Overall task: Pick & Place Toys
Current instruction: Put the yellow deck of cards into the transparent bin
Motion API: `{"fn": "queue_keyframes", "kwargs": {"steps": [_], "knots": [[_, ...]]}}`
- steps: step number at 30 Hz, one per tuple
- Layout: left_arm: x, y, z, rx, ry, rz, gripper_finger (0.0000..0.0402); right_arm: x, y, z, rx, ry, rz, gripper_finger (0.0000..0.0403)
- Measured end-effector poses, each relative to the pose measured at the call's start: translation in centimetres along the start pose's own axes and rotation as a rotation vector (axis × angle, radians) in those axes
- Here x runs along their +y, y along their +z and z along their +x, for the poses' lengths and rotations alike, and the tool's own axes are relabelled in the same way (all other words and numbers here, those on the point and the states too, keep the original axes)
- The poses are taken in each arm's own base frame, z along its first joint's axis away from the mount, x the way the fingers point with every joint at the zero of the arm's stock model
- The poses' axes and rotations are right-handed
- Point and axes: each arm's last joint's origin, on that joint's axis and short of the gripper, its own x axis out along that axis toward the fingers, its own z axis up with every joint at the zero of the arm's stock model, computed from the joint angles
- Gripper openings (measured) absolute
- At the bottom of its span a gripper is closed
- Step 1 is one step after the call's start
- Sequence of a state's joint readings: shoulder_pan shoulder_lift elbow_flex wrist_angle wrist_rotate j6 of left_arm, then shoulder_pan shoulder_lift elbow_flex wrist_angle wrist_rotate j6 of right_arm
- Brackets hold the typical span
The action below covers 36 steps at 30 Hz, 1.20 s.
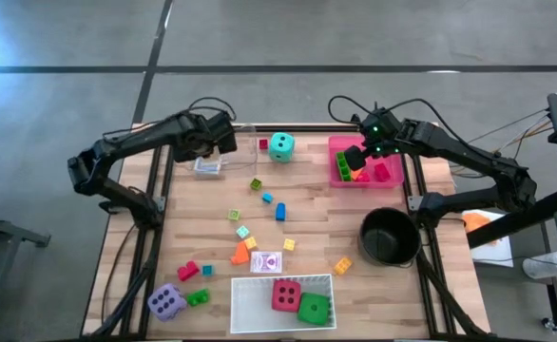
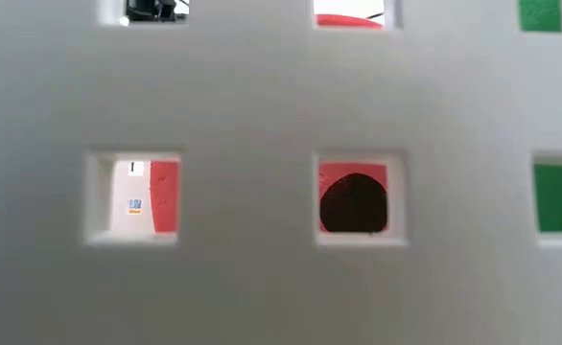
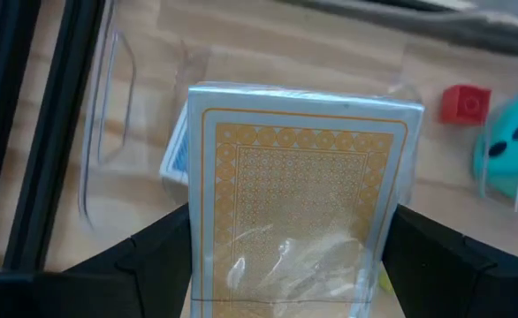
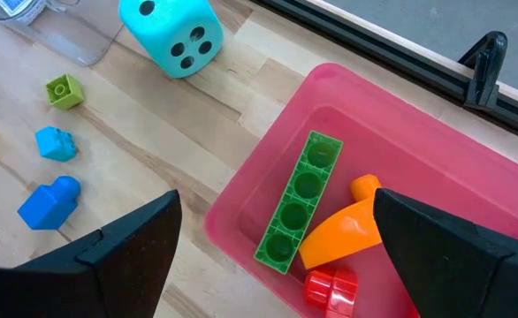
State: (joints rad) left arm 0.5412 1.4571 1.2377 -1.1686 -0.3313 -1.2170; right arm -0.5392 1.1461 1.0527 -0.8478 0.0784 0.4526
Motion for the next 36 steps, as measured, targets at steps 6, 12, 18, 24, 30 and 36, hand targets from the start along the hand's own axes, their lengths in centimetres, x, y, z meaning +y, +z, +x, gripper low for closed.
{"fn": "queue_keyframes", "kwargs": {"steps": [6,12,18,24,30,36], "knots": [[-0.2,2.0,1.9,0.044,-0.003,-0.021,0.0301,0.0,0.0,0.0,0.000,0.000,0.000,0.0366],[0.2,4.1,4.2,0.141,0.010,-0.064,0.0301,0.0,0.0,0.0,0.000,0.000,0.000,0.0366],[0.6,5.4,6.3,0.222,0.042,-0.170,0.0301,0.0,0.0,0.0,0.000,0.000,0.000,0.0366],[0.5,5.4,7.7,0.273,0.097,-0.286,0.0301,0.0,0.0,0.0,0.000,0.000,0.000,0.0366],[0.4,5.5,8.8,0.290,0.138,-0.352,0.0301,0.0,0.0,0.0,0.000,0.000,0.000,0.0366],[0.5,5.7,9.8,0.364,0.146,-0.396,0.0301,0.0,0.0,0.0,0.000,0.000,0.000,0.0366]]}}
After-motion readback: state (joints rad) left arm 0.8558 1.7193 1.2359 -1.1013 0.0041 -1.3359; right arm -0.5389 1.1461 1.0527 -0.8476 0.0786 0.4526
